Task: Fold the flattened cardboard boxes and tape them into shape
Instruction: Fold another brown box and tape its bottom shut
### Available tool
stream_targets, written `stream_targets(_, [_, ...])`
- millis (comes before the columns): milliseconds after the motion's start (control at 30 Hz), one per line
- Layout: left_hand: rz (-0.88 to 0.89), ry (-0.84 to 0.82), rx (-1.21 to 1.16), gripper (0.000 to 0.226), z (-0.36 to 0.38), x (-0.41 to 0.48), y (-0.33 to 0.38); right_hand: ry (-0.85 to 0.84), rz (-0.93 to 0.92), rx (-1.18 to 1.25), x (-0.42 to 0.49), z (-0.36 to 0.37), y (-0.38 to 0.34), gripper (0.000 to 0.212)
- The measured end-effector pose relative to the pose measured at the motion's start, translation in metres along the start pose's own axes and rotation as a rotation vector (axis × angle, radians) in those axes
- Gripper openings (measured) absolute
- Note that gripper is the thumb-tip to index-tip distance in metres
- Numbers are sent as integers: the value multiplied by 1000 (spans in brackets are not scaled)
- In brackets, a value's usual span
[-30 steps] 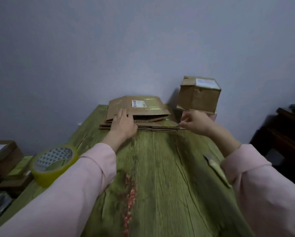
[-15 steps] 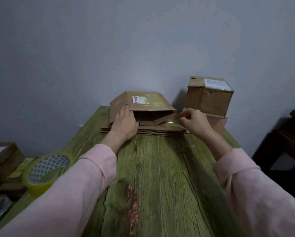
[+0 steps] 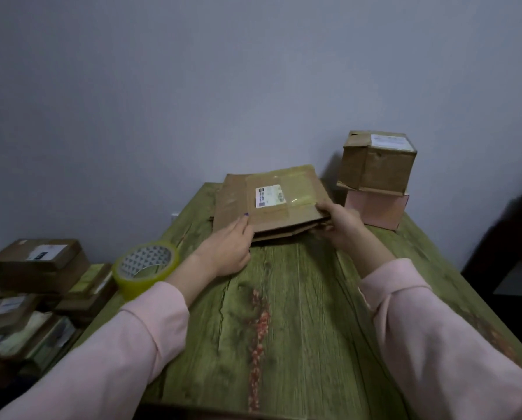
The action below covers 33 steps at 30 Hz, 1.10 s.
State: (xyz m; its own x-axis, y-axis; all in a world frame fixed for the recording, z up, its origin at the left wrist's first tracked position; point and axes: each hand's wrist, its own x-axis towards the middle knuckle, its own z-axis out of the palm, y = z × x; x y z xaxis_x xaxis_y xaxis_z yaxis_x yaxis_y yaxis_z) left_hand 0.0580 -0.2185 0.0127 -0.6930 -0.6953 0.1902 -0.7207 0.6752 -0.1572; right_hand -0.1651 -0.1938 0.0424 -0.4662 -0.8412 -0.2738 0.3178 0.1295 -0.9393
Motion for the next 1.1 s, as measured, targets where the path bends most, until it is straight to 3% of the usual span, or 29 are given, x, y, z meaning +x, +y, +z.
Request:
stream_targets(100, [23, 99, -32, 24, -9, -19, 13, -50, -53, 125, -34, -4, -7, 28])
stream_targets(233, [44, 375, -115, 40, -19, -53, 30, -79, -115, 140, -93, -34, -12, 15])
stream_targets(400, [84, 558, -403, 36, -33, -122, 67, -70, -109, 88, -171, -91, 17, 51])
stream_targets(533, [17, 465, -586, 38, -21, -171, 92, -24, -124, -105, -208, -113, 57, 47])
stream_targets(633, [-16, 376, -639, 47, -9, -191, 101, 58, -206, -454, -216, -119, 76, 50])
stream_targets(733, [-162, 242, -671, 80, -3, -195, 101, 122, -302, -662, -216, -123, 84, 56])
stream_targets(833, [-177, 154, -563, 99, 4, -196, 101, 197, -341, -792, -218, -122, 88, 50])
stream_targets(933, [-159, 164, -445, 94, 11, -198, 104, 227, -400, -926, -222, -121, 94, 40])
stream_targets(1100, [-217, 272, -639, 83, 7, -195, 106, 188, -458, -810, -229, -125, 100, 43])
